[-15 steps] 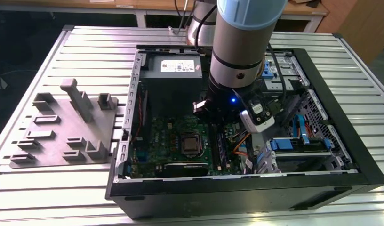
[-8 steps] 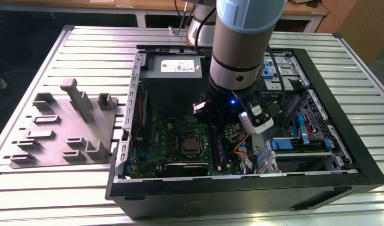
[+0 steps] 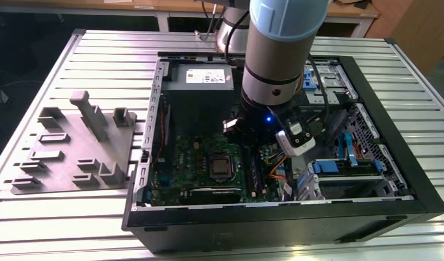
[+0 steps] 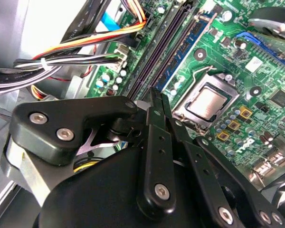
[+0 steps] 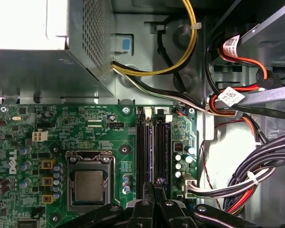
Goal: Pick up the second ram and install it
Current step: 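Insert the second ram into the second slot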
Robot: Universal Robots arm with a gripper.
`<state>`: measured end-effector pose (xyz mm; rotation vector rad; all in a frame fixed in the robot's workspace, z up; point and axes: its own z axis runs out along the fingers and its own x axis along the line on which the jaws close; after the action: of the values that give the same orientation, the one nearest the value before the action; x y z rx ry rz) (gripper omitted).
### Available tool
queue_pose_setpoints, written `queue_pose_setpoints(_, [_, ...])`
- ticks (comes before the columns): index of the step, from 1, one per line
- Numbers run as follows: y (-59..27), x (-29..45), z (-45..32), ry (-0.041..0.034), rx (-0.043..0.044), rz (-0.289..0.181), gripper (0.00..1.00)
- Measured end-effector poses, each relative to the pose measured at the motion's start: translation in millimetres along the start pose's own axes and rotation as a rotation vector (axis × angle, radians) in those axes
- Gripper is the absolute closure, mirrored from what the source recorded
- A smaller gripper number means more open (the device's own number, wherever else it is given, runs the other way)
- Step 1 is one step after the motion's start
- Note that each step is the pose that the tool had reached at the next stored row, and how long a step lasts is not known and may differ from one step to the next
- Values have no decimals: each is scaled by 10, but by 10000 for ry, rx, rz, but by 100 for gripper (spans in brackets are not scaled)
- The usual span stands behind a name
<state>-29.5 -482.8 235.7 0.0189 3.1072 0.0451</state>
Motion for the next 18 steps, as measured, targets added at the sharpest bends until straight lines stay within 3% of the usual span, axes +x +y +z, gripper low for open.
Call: queue_pose_setpoints(18, [7,17,54,-1,-12,0,89])
